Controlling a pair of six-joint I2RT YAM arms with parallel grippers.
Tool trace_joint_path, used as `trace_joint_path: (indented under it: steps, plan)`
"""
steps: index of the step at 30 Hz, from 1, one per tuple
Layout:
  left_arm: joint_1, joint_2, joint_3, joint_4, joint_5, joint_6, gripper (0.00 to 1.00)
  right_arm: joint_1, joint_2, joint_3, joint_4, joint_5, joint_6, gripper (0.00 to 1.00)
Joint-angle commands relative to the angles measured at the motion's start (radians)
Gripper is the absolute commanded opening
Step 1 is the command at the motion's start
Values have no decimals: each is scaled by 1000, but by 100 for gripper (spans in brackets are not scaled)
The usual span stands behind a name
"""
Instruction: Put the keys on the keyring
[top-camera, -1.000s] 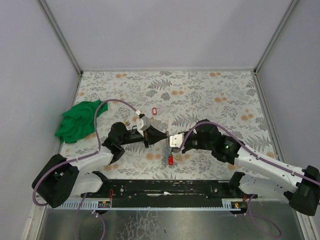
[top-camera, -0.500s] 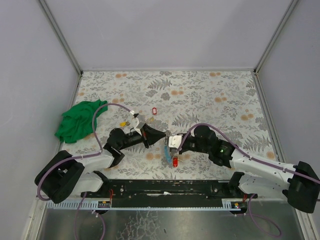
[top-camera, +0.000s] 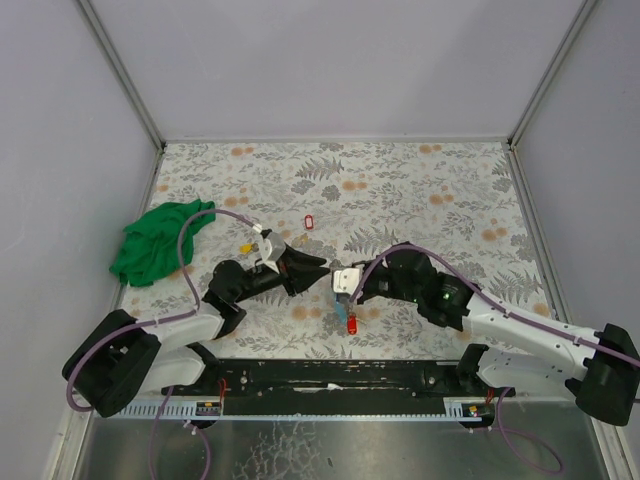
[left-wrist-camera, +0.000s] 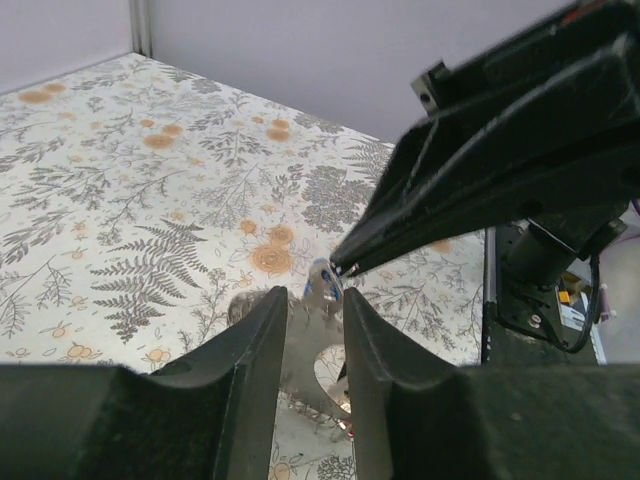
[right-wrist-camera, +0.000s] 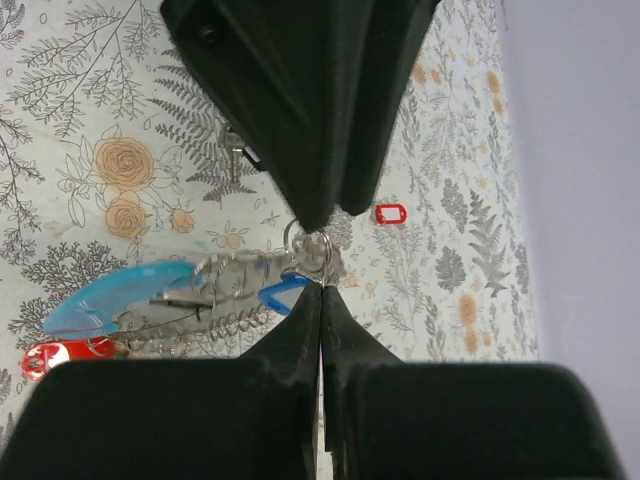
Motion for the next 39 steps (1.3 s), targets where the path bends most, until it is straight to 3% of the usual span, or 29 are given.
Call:
trace_joint_path:
  steps: [1,6,18,28,34,39]
  plan:
    - [1,-31,34,-77,84,108,31,11,-14,124,-102,11,-81,0]
    - [1,-20,94,-175,174,164,35,12,3,192,-198,-8,-126,0]
    - [1,-37,142,-277,216,289,38,11,20,230,-261,-56,-155,0]
    - [-1,19,173,-244,289,243,25,12,29,238,-258,-63,-152,0]
    - [-1,8,169,-271,264,244,0,11,14,229,-259,-48,-147,0]
    - [-1,-19,139,-248,210,219,0,11,-31,172,-263,18,-126,0]
